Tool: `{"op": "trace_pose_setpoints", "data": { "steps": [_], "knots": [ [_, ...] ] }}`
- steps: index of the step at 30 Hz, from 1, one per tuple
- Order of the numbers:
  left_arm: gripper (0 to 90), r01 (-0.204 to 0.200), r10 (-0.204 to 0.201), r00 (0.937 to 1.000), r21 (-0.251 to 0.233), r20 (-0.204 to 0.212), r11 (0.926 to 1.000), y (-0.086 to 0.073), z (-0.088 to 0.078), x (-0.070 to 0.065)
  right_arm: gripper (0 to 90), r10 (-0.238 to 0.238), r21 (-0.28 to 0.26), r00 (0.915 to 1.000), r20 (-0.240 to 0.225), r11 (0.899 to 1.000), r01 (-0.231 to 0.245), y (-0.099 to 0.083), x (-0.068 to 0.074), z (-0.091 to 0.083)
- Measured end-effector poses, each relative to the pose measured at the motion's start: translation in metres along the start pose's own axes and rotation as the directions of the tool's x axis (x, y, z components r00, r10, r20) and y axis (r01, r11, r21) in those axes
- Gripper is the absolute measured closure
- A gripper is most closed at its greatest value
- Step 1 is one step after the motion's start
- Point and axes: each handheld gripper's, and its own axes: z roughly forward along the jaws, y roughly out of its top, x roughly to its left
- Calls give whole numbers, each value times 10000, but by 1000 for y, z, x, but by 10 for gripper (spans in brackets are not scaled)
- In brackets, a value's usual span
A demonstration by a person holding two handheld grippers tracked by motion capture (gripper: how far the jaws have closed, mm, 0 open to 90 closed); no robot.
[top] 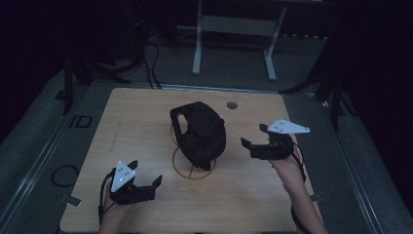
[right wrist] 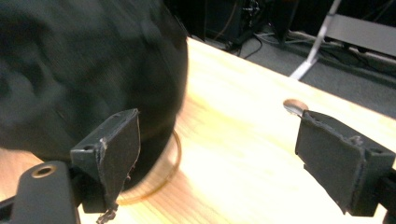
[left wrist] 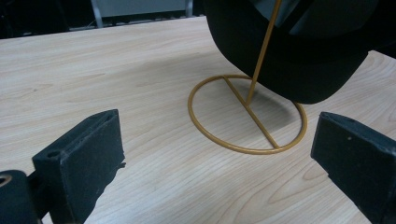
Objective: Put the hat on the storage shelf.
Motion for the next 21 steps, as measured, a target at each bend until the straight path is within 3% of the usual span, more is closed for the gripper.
{"op": "trace_pose_setpoints", "data": {
  "steps": [11, 21],
  "knots": [
    [29, -7, 8, 9999, 78, -132, 10000, -3, 0, 4, 138, 632, -172, 9964, 572, 9979, -623, -46, -22, -2],
    [29, 45, -41, 9996, 167, -286, 9999, -6, 2, 8, 138, 1243, 154, 9864, 1075, 9918, -1266, -88, -41, -6]
  ]
}}
